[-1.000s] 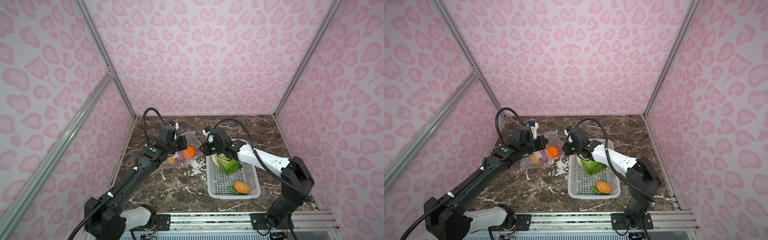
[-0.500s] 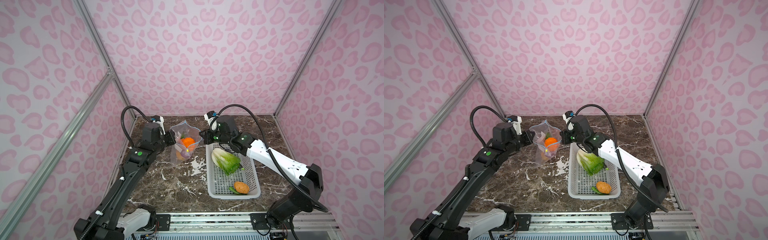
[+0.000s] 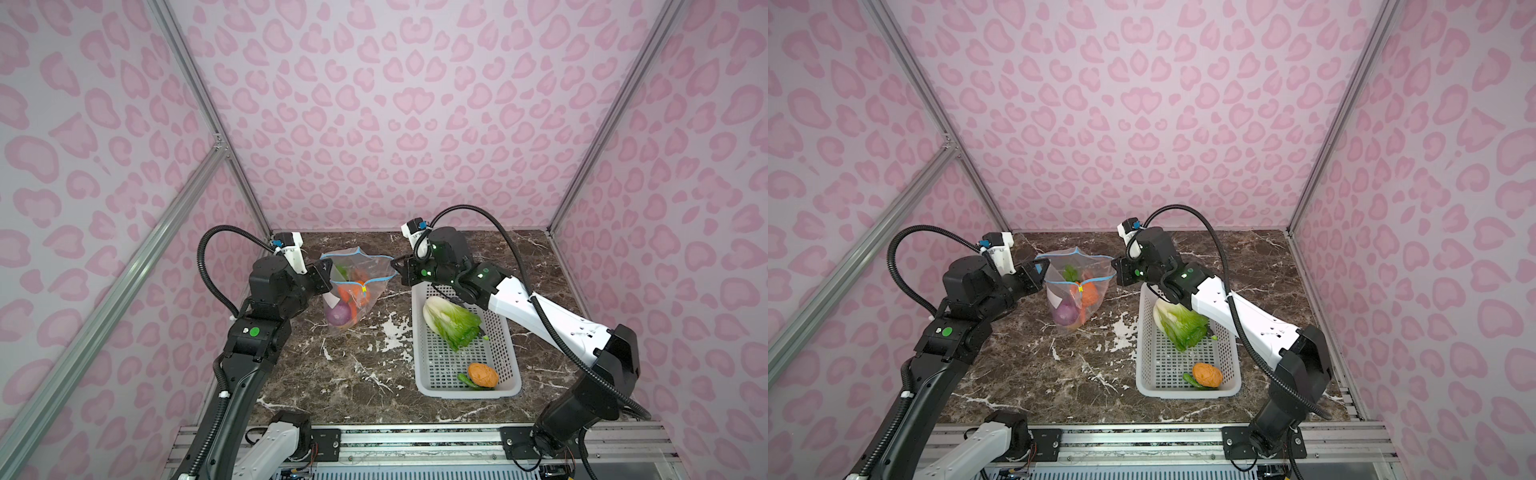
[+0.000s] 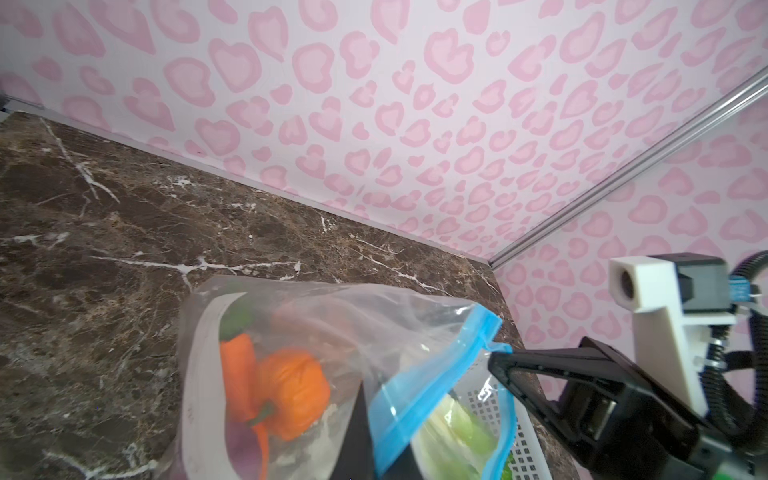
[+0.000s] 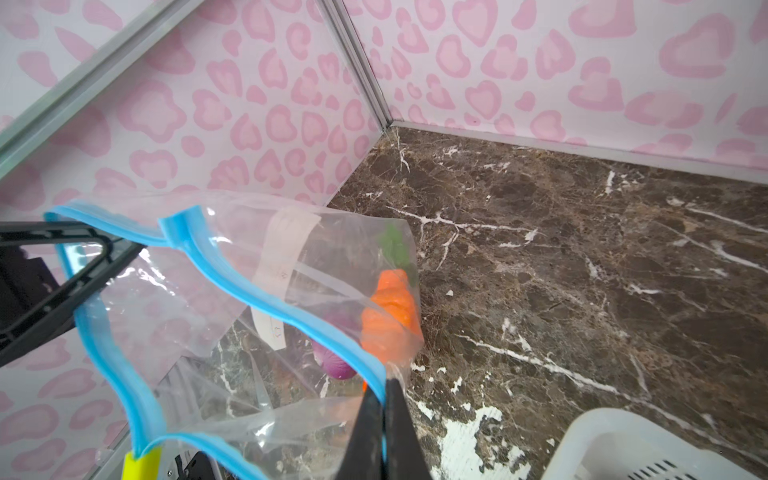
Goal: Place the food in the zip-top bag and seal the zipper
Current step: 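Release the zipper edge and move the right gripper back over the basket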
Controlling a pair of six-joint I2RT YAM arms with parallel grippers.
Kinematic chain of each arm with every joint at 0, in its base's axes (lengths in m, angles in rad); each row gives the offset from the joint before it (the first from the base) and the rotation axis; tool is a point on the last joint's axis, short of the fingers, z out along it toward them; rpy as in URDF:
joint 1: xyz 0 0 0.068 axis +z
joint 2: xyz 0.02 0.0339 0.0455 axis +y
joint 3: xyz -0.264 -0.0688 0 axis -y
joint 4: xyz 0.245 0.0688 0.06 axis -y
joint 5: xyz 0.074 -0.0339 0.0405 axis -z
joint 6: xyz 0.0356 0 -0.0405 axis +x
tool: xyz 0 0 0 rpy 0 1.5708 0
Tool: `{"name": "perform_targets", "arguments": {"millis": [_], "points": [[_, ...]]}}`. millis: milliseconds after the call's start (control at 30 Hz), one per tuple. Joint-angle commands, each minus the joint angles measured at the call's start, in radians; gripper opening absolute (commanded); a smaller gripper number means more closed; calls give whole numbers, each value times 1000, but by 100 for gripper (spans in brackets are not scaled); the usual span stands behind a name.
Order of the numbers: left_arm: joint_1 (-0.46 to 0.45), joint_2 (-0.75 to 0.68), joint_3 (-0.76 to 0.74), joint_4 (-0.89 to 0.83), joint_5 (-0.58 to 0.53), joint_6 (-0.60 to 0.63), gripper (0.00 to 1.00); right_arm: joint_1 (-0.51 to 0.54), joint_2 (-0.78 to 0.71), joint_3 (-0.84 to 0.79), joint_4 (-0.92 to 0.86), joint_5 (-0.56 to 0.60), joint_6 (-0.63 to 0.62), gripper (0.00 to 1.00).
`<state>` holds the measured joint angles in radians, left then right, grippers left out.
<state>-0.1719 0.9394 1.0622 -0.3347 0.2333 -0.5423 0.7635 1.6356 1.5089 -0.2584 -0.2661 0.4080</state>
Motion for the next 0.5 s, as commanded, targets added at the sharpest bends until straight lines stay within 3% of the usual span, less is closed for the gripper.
{"name": "perform_targets", "arguments": {"millis": [0,300,400,467], "points": [[1,25,-7,102,117,-17,2,-1,15,-15,2,-2,19,0],[-24,110,-27,129,171,-44,2,-55,15,-88,-41,19,51,3],[-44,145,-30,122,161,-35,2,-56,-17,-87,-83,41,9,38],[-60,165,-33,121,155,-34,2,-57,-44,-82,-149,73,-28,53]]}}
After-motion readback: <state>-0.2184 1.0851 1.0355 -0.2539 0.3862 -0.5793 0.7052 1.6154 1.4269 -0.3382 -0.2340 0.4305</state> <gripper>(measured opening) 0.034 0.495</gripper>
